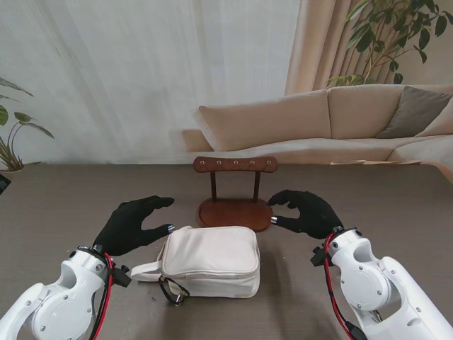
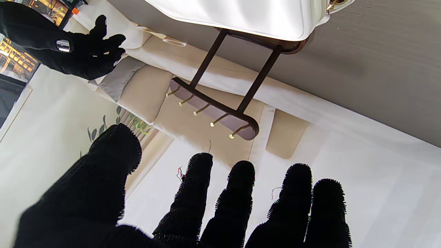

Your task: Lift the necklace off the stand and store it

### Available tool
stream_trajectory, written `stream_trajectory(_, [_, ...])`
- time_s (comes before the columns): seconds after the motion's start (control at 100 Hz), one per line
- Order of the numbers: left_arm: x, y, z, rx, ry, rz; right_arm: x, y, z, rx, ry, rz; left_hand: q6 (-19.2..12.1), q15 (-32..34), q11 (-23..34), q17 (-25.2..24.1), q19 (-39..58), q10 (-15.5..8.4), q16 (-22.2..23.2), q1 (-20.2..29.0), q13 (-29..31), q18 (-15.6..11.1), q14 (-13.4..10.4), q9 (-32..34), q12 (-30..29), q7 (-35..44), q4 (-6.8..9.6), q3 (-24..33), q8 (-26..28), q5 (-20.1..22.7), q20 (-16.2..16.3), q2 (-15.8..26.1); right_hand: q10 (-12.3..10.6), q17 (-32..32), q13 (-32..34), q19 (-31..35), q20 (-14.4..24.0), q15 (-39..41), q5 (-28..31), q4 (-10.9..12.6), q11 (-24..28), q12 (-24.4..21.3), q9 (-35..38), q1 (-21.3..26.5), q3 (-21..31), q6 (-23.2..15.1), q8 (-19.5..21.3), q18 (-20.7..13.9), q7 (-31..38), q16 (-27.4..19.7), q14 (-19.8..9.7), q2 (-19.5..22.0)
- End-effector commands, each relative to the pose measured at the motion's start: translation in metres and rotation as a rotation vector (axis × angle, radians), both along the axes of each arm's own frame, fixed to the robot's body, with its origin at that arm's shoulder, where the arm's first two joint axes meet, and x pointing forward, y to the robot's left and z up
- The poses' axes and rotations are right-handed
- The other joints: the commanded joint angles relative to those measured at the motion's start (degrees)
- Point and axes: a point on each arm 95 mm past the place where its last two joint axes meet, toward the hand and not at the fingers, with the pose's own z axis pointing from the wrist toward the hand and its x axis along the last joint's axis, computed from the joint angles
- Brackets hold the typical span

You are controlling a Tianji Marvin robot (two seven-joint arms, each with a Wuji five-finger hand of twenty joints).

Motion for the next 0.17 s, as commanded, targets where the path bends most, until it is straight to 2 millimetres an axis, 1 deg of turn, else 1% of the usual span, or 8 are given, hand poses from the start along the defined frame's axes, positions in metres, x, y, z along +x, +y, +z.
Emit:
stream_trajectory(0.0, [-0.0013, -0.003, -0.0025, -0.002, 0.022, -0.013, -0.0031, 0.0029, 0.0009, 0.001, -0.002, 0.004, 0.4, -0.3, -0.6, 0.9, -3.3, -0.7, -0.6, 0.7, -1.8, -0.3, 0.4, -1.2, -0.8, -1.0, -0.46, -0.8, 0.1, -0.5, 0.2, -0.4, 0.5, -18.3, -1.6, -1.5, 0.2, -0.4, 0.7, 1.3, -0.7, 0.3, 0.1, -0.3, -0.2, -0.8, 0.4, 1.1, -0.6, -0.7, -0.3, -0.8])
stream_trajectory(0.16, [-0.0002, -0.004, -0.0047, 0.001, 0.038, -0.018, -0.004, 0.0034, 0.002, 0.006, 0.004, 0.007, 0.4, -0.2, -0.7, 1.6, -5.3, -0.6, -0.7, 0.8, -1.9, -0.1, 0.7, -1.3, -0.8, -1.0, -0.4, -1.0, 0.1, -0.6, 1.1, -0.4, 0.4, -18.4, -1.7, -1.7, 0.4, -0.5, 0.7, 1.3, -0.9, 0.3, -0.1, -0.3, 0.0, -0.7, 0.5, 1.0, -0.7, -0.7, -0.4, -0.7])
